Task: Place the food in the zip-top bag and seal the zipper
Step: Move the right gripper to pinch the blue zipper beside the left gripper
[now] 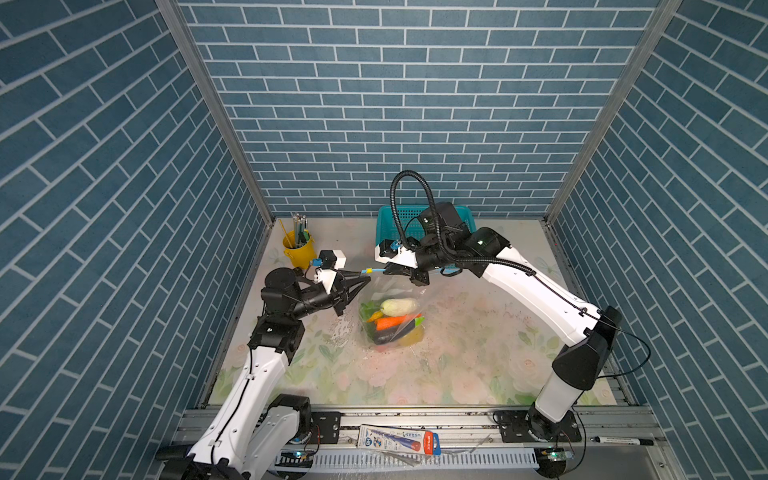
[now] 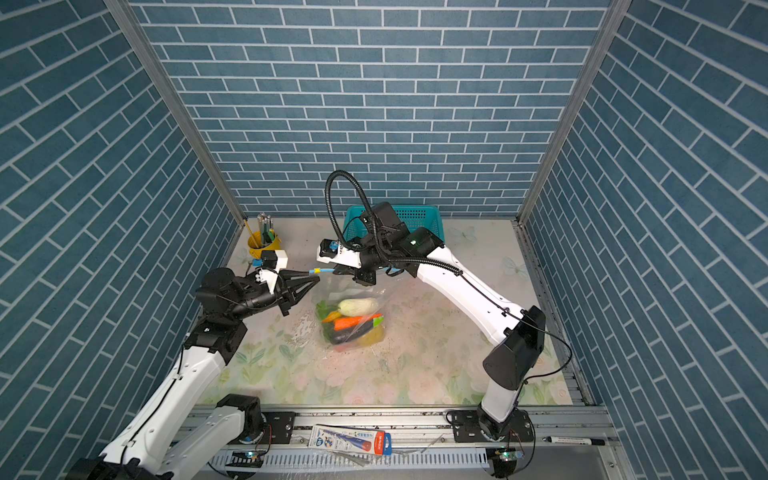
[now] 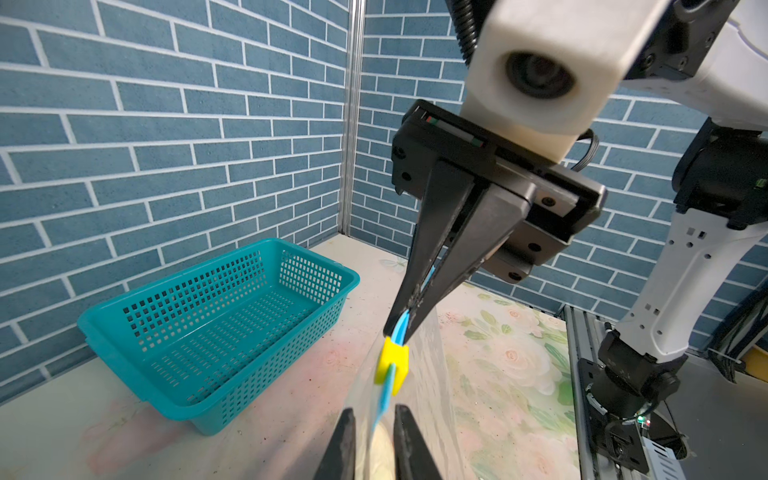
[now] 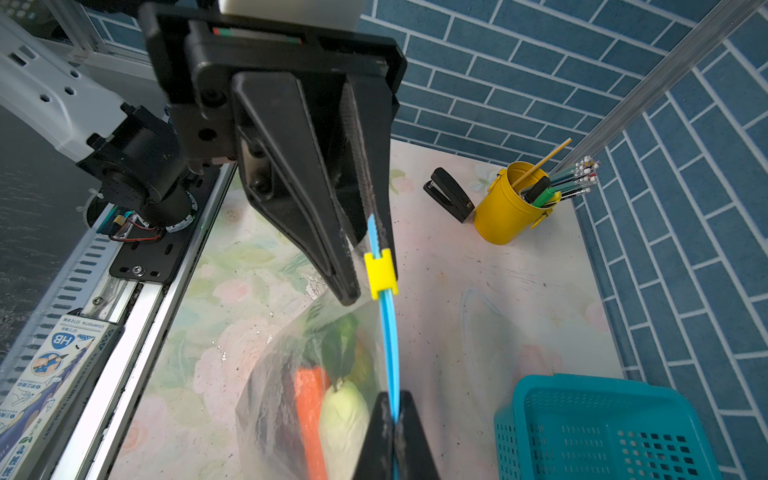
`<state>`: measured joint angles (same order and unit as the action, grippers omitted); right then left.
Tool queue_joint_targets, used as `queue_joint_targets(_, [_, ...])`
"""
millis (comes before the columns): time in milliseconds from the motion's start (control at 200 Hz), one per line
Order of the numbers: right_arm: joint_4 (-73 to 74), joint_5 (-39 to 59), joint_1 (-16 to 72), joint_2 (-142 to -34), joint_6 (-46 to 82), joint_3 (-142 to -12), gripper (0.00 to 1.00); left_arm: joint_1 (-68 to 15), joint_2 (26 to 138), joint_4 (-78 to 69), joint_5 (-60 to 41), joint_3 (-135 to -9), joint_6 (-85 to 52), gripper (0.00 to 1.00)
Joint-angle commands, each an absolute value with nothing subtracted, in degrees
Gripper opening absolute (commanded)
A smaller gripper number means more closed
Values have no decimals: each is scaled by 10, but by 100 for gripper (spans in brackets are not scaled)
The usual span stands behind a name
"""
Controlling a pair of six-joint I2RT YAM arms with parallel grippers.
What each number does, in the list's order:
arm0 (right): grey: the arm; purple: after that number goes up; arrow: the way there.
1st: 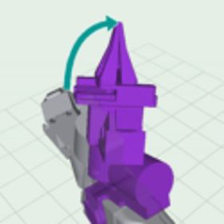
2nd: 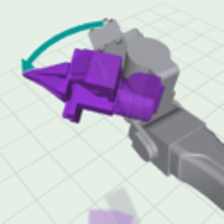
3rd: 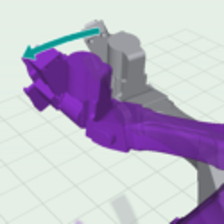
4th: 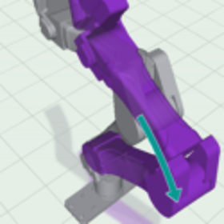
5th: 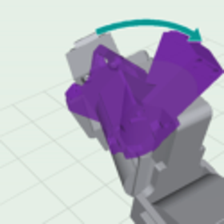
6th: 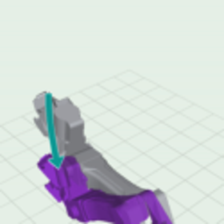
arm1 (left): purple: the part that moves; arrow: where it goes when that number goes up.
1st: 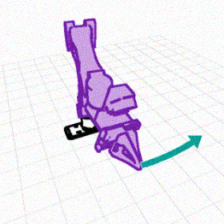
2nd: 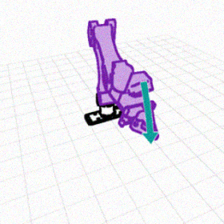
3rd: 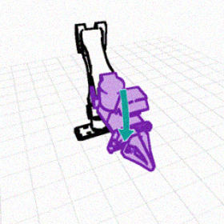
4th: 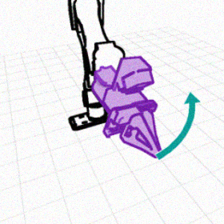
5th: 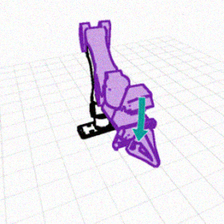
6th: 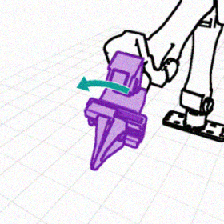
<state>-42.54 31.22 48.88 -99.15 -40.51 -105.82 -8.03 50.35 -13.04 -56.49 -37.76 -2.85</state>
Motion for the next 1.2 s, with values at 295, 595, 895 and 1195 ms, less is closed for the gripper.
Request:
queue_joint_targets(295, [-440, 326, 492, -988, -418, -1084, 0, -83, 499, -99, -565, -418, 7, 20])
queue_joint_targets(595, [-443, 331, 492, -987, -418, -1083, 0, -83, 502, -105, -575, -426, 5, 9])
queue_joint_targets(895, [-445, 321, 492, -985, -418, -1082, 0, -83, 488, -90, -573, -419, 12, 17])
queue_joint_targets(1195, [-447, 313, 492, -986, -418, -1082, 0, -83, 477, -72, -584, -419, 30, 16])
